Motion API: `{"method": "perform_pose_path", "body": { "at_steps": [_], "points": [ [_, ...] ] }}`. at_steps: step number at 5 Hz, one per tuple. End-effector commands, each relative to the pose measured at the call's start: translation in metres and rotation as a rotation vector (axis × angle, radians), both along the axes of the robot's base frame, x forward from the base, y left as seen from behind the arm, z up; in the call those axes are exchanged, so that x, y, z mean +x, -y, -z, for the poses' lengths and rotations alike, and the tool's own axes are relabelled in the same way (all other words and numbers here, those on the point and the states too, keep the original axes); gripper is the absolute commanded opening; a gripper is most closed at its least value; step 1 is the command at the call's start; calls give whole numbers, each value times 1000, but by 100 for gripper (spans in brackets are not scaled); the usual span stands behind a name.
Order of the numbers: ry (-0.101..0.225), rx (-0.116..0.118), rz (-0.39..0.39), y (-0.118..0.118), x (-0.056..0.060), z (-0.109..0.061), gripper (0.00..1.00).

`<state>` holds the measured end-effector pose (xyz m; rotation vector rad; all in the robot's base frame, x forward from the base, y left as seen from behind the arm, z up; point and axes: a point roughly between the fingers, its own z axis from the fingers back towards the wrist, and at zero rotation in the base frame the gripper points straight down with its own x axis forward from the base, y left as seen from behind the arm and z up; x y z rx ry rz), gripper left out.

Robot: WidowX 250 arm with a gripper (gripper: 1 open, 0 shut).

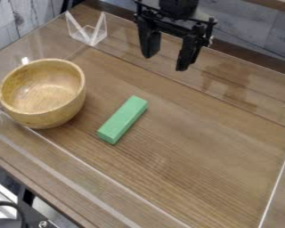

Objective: Put green stick into wooden bowl

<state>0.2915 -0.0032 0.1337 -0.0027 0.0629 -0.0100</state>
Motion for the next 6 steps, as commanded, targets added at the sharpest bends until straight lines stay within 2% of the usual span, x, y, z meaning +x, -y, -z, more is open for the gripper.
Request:
{"method": "perform_pose_path", "body": {
  "at_steps": [1,2,3,4,6],
  "points": [
    [-82,-2,38,-3,-16,26,100],
    [-144,-25,113,-8,-40,49,100],
    [-111,-22,262,-21,-52,59,100],
    [-68,0,318,-31,-53,65,100],
    [22,65,344,-37,-48,73,100]
  ]
}}
